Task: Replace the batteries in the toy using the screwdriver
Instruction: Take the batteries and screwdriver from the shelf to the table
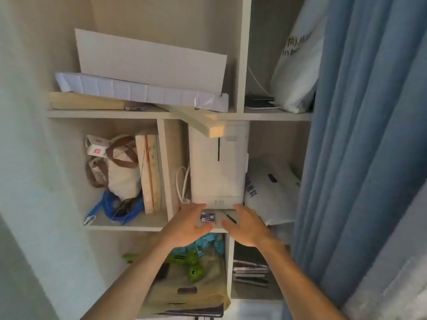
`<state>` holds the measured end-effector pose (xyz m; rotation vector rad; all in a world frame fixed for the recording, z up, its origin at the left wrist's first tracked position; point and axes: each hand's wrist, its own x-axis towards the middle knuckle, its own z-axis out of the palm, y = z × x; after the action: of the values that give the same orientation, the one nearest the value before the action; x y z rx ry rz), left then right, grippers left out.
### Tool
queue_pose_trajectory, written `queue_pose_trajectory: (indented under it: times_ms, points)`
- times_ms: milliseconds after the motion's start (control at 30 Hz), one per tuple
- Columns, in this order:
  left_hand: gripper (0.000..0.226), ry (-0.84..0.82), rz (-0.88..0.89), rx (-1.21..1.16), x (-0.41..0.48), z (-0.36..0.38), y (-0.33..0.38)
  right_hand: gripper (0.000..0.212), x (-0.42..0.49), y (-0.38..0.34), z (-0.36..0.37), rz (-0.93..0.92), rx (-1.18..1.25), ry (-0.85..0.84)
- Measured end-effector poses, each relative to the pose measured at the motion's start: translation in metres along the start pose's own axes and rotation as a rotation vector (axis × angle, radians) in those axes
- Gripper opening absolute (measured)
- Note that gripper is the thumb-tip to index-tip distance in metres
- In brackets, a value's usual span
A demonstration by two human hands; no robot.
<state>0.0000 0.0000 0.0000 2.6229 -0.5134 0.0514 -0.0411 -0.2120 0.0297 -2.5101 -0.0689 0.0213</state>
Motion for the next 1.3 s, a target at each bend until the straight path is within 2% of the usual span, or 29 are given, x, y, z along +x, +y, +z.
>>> queue_pose_trajectory:
  times_ms: [100, 233, 500, 667, 767, 867, 1033, 1200, 1300]
  points:
    - [0.074, -0.077, 0.039, 0.012, 0.034, 0.009, -0.015, 0.044, 0.038, 0.009, 0.021, 0.035, -0.120, 0.037]
    - [0.066, -0.143, 0.073, 0.167, 0.071, 0.020, -0.035, 0.018, 0.077, 0.018, 0.040, 0.090, -0.230, 0.060]
    - [0.041, -0.212, 0.190, 0.382, 0.100, 0.033, -0.052, 0.027, 0.113, 0.033, 0.064, 0.161, -0.303, 0.141]
    - [0.048, -0.242, 0.173, 0.535, 0.104, 0.044, -0.047, 0.016, 0.112, 0.030, 0.065, 0.203, -0.309, 0.131]
    - [0.047, -0.204, 0.172, 0.599, 0.102, 0.052, -0.044, 0.011, 0.106, 0.033, 0.066, 0.165, -0.317, 0.168]
    - [0.039, -0.209, 0.175, 0.627, 0.102, 0.056, -0.045, 0.020, 0.098, 0.033, 0.066, 0.148, -0.295, 0.189]
    - [0.022, -0.213, 0.167, 0.545, 0.096, 0.047, -0.045, 0.031, 0.085, 0.033, 0.061, 0.125, -0.170, 0.194]
    - [0.014, -0.125, 0.091, 0.222, 0.060, 0.026, -0.043, 0.035, 0.063, 0.024, 0.045, 0.035, -0.031, 0.227]
    - [0.011, -0.059, 0.030, 0.037, 0.017, 0.005, -0.041, 0.015, 0.045, 0.011, 0.040, -0.046, 0.086, 0.223]
